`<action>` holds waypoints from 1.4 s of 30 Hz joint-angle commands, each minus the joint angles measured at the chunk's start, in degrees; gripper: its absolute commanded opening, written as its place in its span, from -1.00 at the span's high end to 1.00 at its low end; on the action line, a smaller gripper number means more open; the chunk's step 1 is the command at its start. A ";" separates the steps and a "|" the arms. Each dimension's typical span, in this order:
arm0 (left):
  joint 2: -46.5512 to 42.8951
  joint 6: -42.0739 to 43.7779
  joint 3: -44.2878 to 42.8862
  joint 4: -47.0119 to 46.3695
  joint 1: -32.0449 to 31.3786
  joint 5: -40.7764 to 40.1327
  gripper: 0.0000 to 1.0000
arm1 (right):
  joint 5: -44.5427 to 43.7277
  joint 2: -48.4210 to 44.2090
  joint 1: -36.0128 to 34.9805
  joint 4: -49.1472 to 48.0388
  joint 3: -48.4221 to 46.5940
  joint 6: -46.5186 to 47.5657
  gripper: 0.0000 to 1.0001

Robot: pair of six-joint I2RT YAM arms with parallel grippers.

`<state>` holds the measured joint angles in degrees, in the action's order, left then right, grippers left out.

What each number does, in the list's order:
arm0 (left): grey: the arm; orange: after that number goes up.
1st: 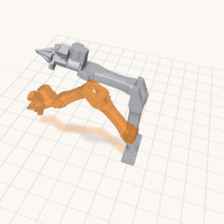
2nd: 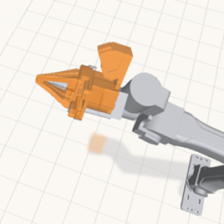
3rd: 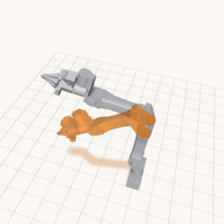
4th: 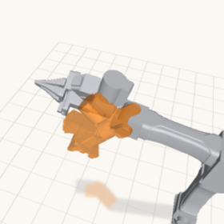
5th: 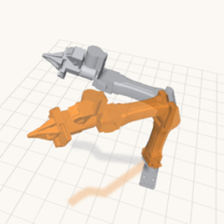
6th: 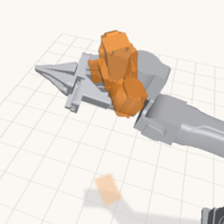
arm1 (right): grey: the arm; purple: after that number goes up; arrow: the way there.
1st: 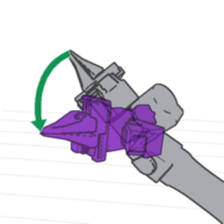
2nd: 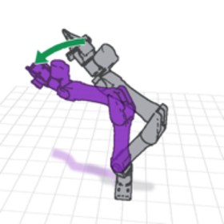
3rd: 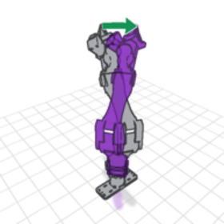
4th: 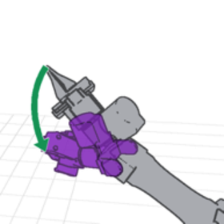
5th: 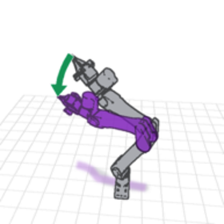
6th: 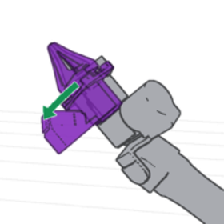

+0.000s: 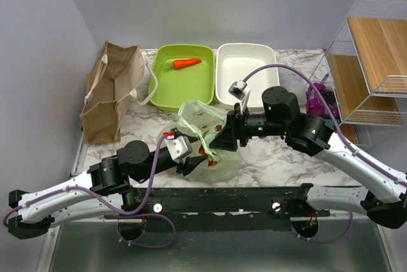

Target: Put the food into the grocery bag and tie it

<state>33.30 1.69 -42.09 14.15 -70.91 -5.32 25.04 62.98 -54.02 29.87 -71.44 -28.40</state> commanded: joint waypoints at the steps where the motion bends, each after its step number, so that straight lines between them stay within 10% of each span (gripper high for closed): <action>1: -0.84 7.35 0.07 -4.14 -0.19 -1.97 -0.16 | 1.16 0.26 0.02 1.02 -1.95 0.94 -0.07; 33: 2.06 7.82 -2.86 -7.78 -0.24 2.26 -0.03 | 2.56 2.22 0.00 -0.52 -1.60 0.94 -0.08; 42: 2.25 6.72 -2.61 -8.12 -0.22 3.68 0.29 | 2.30 2.23 0.05 -0.86 -1.68 0.90 -0.08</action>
<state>35.59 9.50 -43.48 7.86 -70.91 -3.84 26.24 65.01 -54.00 29.69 -71.85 -28.40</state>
